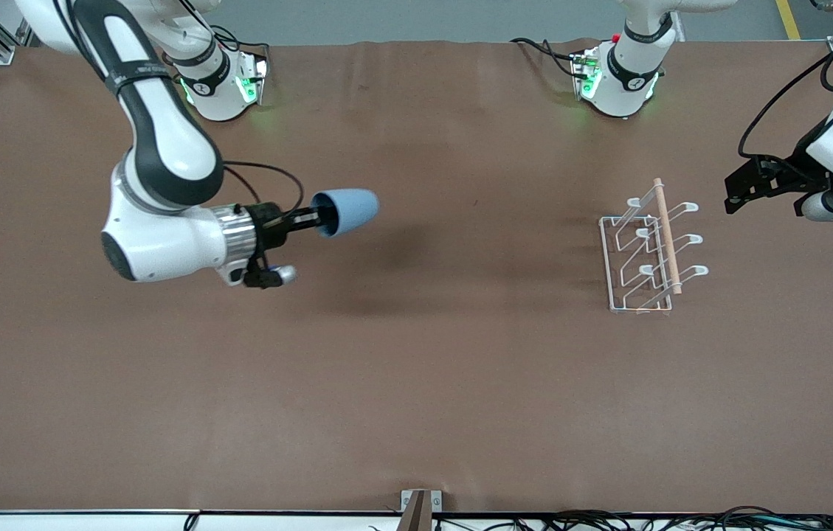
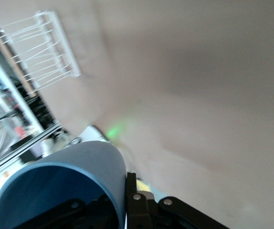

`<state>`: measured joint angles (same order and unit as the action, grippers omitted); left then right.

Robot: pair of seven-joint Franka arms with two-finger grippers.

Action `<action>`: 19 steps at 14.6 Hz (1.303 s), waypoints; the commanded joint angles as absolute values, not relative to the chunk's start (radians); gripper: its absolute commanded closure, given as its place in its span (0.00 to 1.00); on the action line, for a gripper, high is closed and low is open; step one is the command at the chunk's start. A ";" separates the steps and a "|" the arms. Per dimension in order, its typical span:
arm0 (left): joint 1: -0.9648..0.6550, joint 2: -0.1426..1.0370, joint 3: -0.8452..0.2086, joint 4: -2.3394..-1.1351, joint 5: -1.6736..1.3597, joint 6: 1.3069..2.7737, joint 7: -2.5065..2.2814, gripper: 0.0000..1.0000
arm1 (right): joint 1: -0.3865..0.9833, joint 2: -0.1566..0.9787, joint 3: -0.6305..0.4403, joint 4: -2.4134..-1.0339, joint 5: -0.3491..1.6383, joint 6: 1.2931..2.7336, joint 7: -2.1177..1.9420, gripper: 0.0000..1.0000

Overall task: Hang cup on cup holder
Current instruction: 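Lift the blue cup with the right gripper while the left gripper approaches, then grasp the cup bottom with the left gripper beside the right gripper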

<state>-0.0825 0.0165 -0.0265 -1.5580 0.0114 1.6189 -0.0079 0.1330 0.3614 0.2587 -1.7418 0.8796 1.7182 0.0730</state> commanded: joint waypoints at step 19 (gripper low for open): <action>-0.190 0.327 -0.532 -1.470 -0.293 1.650 0.365 0.00 | 0.163 0.365 0.472 -1.882 1.402 1.977 -0.052 0.99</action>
<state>-0.1689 0.2899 -0.5272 -1.5135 -0.2785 1.6563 0.3461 0.1723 0.3794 0.4618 -1.8635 1.3699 1.9722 -0.0292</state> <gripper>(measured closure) 0.000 0.952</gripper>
